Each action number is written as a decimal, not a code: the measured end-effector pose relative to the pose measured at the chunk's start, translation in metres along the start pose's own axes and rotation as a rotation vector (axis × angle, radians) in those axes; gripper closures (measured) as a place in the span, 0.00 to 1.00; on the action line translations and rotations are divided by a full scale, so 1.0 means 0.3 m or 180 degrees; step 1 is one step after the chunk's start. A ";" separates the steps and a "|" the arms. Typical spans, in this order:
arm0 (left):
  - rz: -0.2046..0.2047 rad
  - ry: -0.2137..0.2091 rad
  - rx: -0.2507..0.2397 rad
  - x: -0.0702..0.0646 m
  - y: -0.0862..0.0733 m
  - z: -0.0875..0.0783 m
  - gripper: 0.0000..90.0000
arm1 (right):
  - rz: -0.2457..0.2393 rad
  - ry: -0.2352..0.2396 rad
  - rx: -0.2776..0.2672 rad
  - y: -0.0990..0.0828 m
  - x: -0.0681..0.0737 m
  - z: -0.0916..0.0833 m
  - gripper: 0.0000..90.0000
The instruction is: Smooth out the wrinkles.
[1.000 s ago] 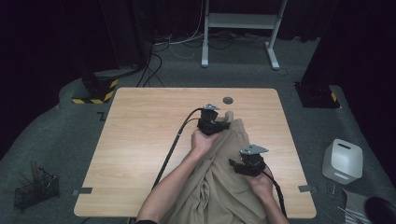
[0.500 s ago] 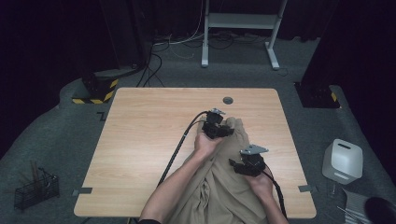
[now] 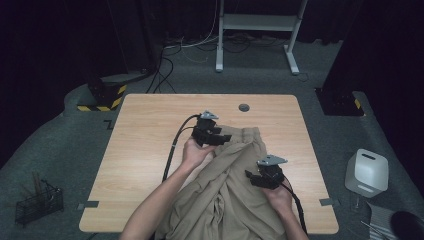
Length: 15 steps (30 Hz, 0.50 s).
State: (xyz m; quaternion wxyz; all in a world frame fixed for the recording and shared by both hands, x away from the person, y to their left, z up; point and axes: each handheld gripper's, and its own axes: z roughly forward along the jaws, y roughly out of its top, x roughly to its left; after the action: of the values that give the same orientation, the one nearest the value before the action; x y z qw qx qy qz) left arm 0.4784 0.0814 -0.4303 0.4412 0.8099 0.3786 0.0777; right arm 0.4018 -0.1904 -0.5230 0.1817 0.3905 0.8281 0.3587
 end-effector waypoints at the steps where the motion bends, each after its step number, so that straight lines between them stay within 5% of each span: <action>1: 0.0000 0.0000 0.0000 0.000 0.000 0.000 0.48 | 0.0000 0.0000 0.0000 0.000 0.000 0.000 0.42; 6: -0.0021 -0.0273 0.0009 -0.002 -0.129 -0.067 0.47 | 0.0002 -0.0005 0.0000 0.000 0.000 0.000 0.42; 10: -0.0090 -0.0324 0.0024 -0.013 -0.199 -0.059 0.48 | 0.0010 0.0001 0.0004 0.000 -0.001 0.000 0.42; 12: -0.0058 -0.0367 0.0152 -0.030 -0.236 -0.034 0.50 | 0.0025 -0.0005 0.0000 0.000 -0.001 0.000 0.44; 15: -0.0034 -0.0407 0.0106 -0.062 -0.276 -0.015 0.53 | 0.0086 -0.0153 -0.0091 -0.005 0.001 -0.022 0.49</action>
State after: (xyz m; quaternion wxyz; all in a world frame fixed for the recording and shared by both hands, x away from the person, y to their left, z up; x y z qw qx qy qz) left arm 0.4183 0.0985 -0.4880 0.4513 0.8184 0.3553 0.0172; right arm 0.3969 -0.1938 -0.5197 0.2022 0.4075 0.8130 0.3634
